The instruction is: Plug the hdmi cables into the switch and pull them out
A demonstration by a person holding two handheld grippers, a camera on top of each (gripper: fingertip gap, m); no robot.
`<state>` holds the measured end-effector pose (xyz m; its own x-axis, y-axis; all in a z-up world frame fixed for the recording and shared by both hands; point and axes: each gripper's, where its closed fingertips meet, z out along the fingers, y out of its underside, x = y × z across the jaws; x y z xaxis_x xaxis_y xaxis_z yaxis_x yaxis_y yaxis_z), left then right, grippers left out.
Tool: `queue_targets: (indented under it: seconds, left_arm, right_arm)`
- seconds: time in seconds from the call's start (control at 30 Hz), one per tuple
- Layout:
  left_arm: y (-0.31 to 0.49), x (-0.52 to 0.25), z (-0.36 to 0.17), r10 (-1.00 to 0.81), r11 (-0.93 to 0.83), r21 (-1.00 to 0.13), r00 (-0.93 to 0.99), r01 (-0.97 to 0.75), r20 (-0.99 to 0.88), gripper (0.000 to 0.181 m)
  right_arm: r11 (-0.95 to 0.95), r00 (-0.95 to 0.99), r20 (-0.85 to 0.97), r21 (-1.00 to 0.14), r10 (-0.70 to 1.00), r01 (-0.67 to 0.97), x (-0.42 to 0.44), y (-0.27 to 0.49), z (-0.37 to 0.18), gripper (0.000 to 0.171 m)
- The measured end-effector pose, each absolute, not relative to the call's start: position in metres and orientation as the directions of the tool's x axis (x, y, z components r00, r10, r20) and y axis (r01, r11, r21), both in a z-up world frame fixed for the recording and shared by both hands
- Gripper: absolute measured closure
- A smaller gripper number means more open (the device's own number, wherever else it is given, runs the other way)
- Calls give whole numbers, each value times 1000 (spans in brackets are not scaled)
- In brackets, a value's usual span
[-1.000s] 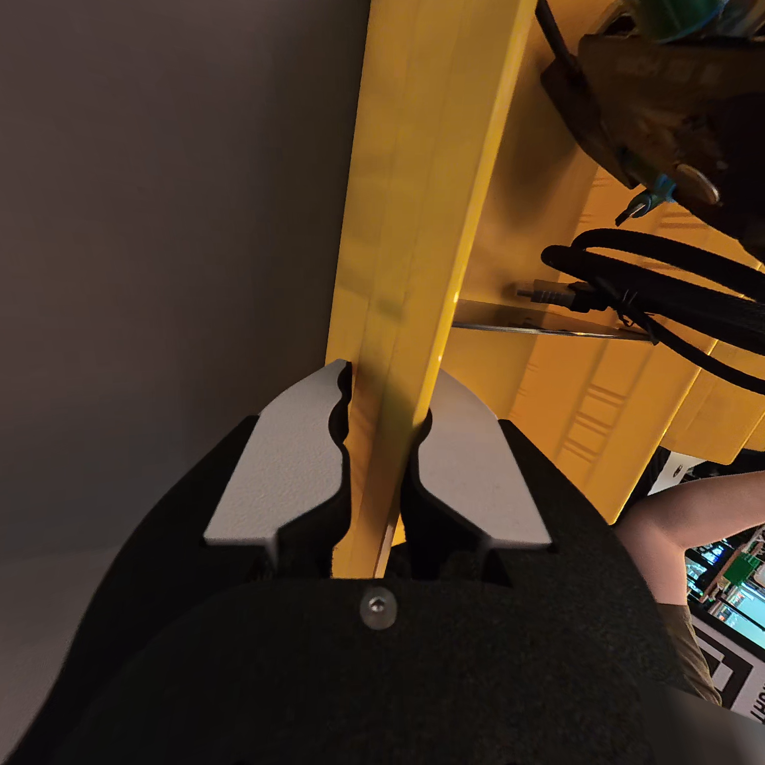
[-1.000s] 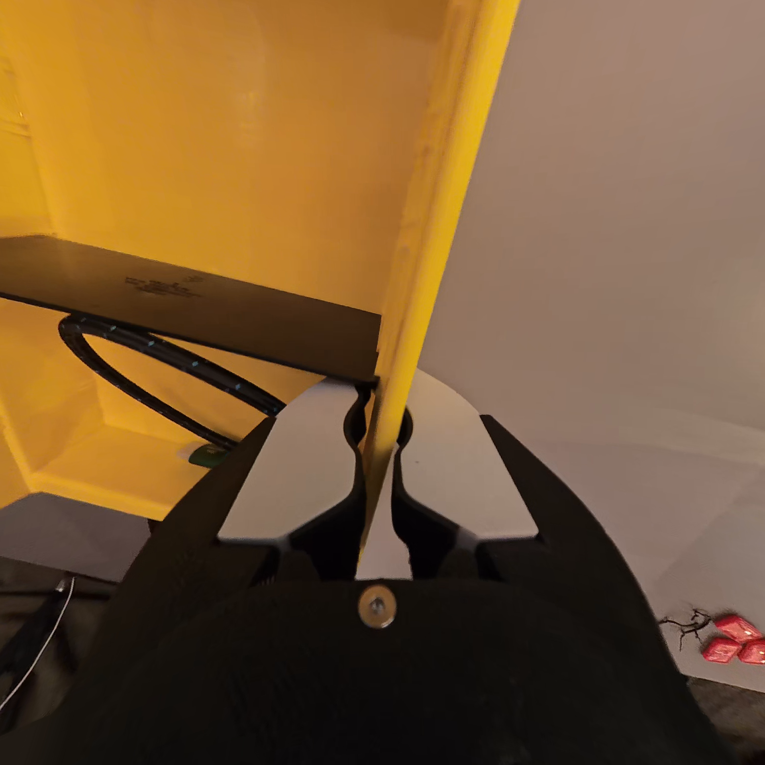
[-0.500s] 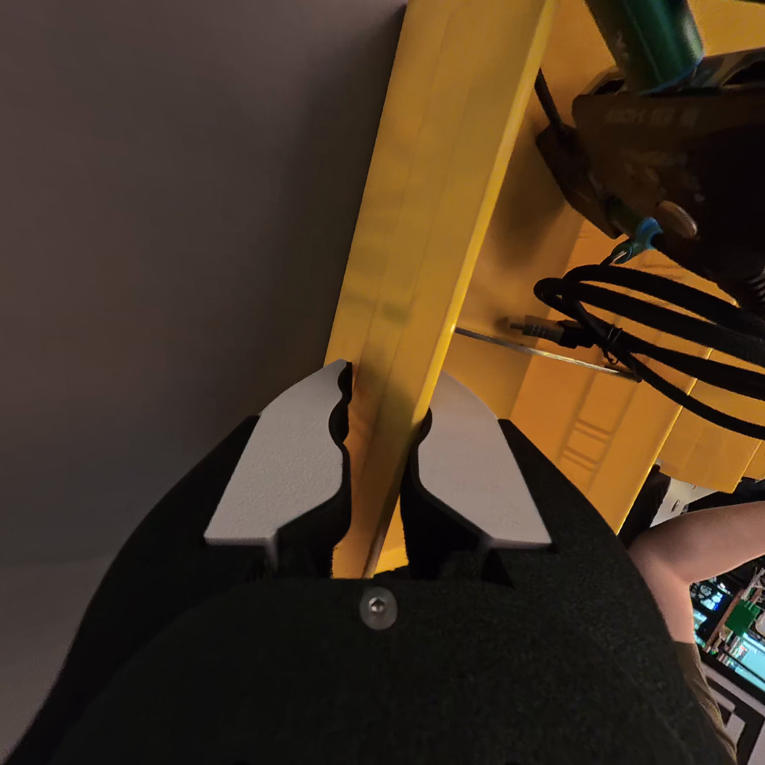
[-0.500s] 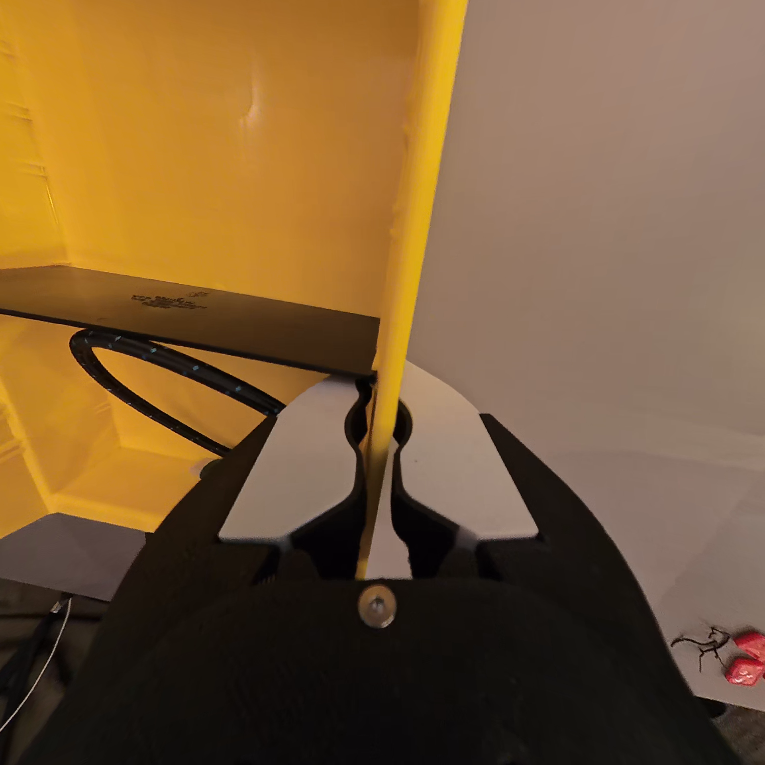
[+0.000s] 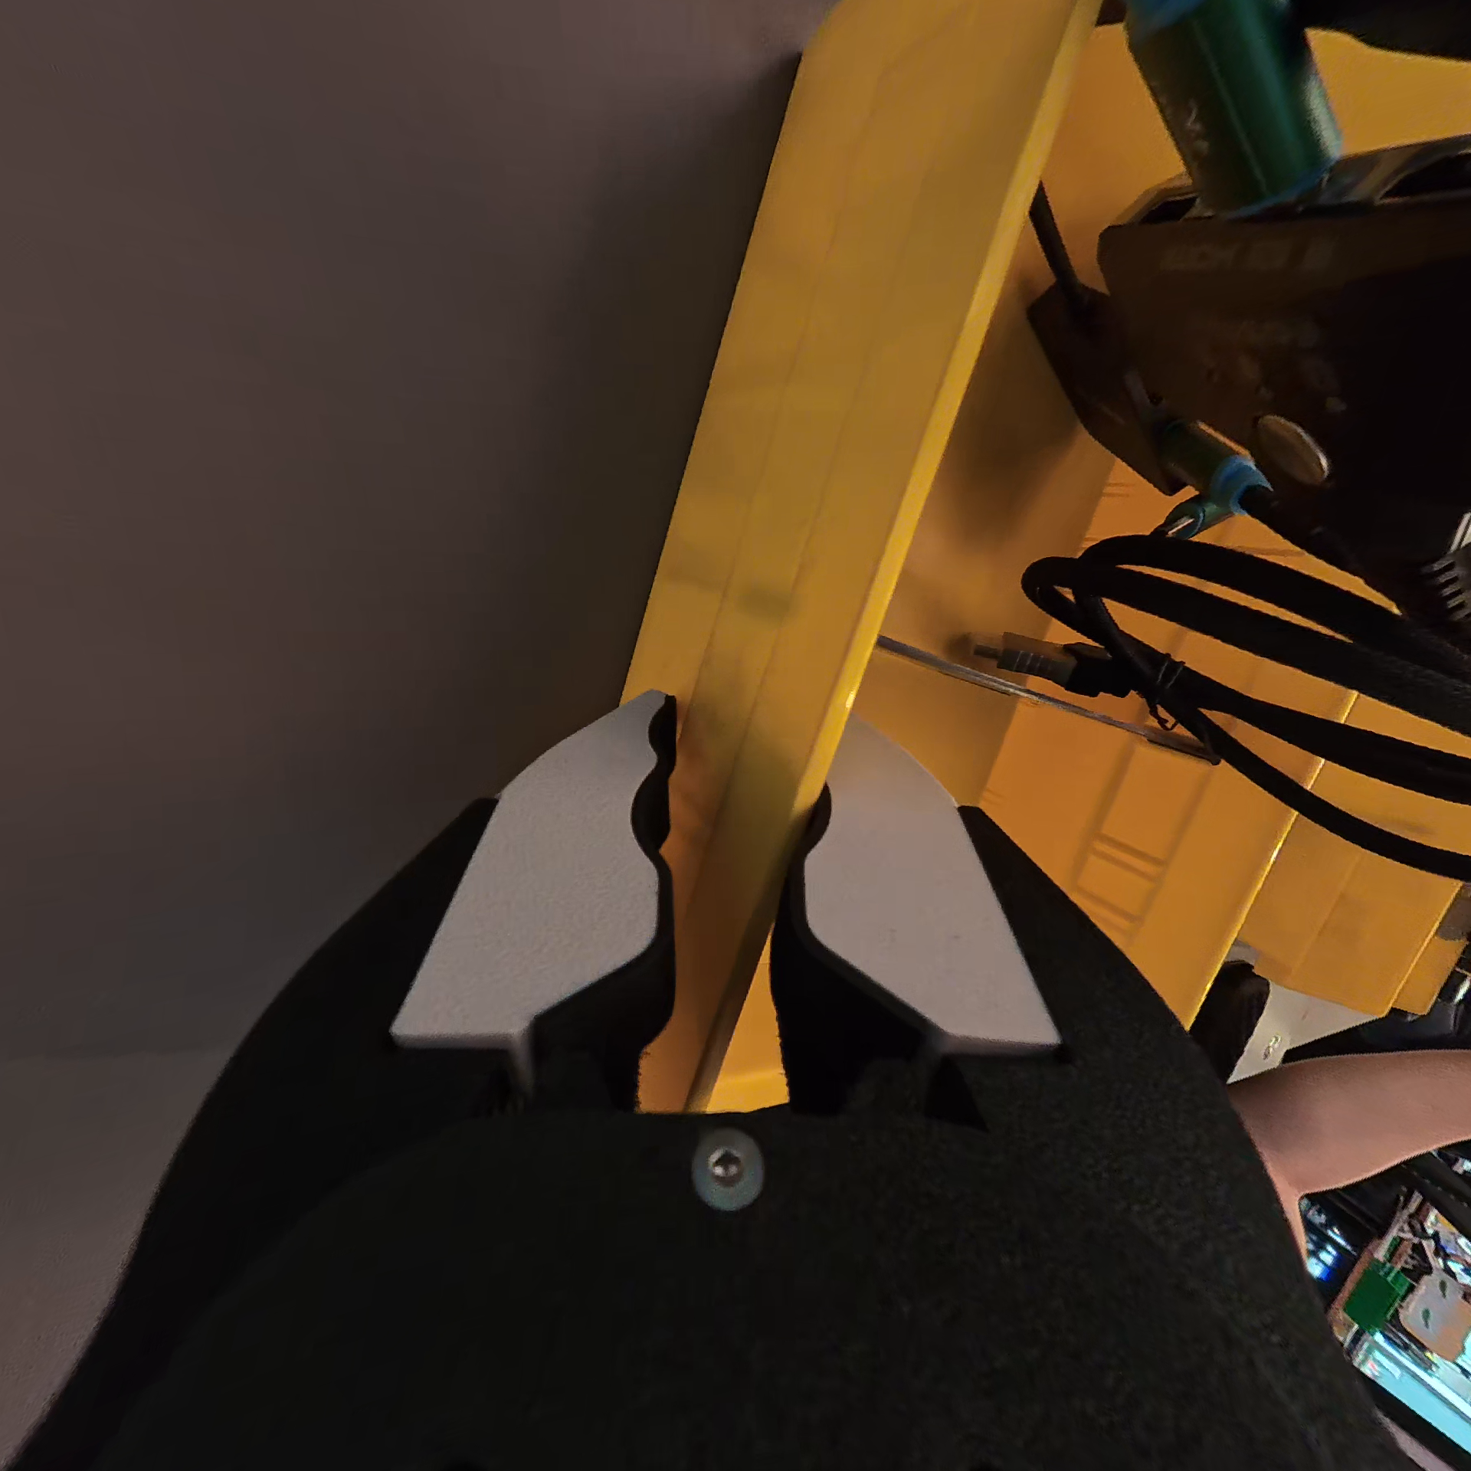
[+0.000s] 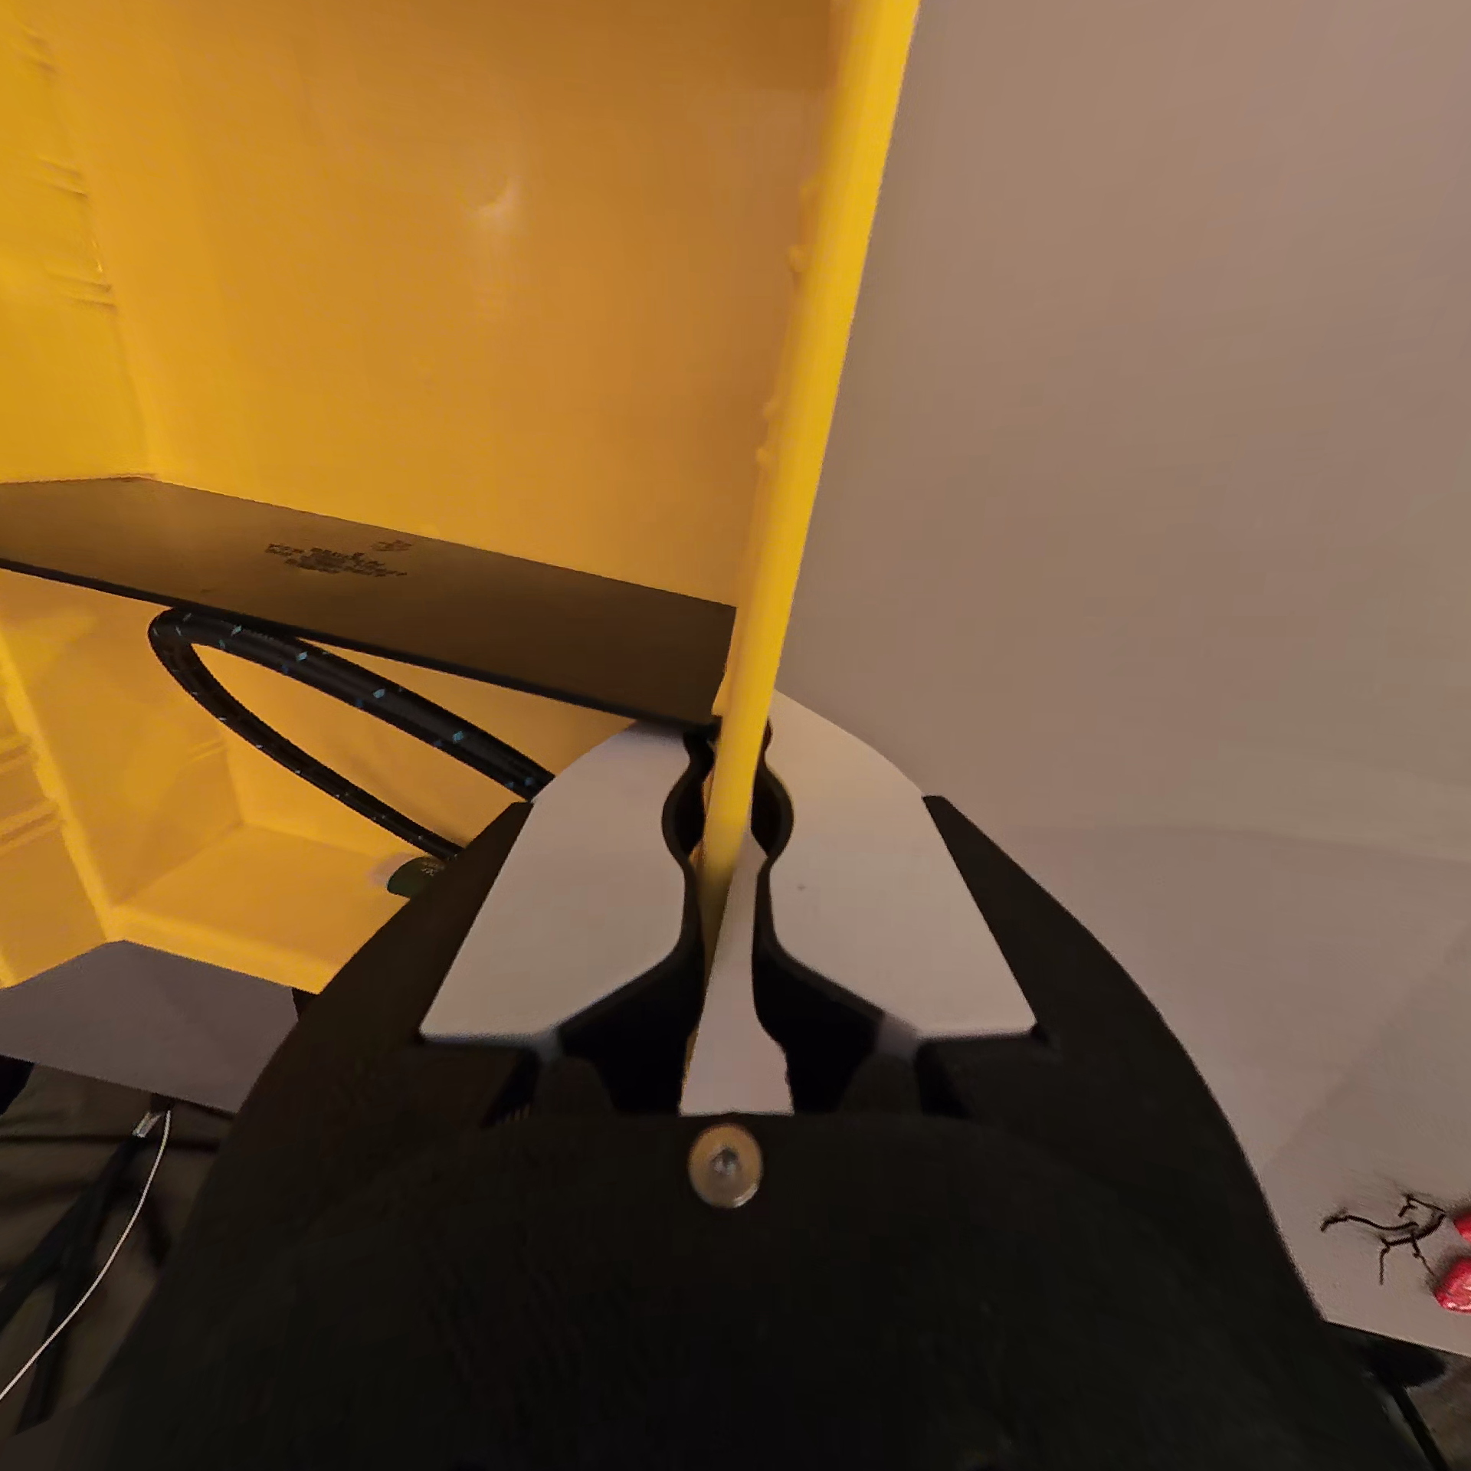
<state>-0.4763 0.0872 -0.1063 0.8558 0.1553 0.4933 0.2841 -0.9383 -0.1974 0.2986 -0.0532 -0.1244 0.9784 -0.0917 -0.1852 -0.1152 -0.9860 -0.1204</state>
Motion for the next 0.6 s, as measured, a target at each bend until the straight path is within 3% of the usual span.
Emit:
queue_targets:
  seconds: [0.37,0.5,0.6]
  left_arm:
    - [88,-476,-78,59,-930,-230,736,286,675,145]
    - [98,-495,-42,-130,-870,-443,769,214,626,148]
    - [104,-511,-19,-325,-737,-676,874,7,363,149]
  right_arm:
    - [-981,980,-162,-136,-116,-138,303,-51,-122,159]
    - [-970,983,-132,-191,-128,-152,311,-51,-108,146]
    - [-946,984,-96,-274,-149,-171,318,-49,-86,142]
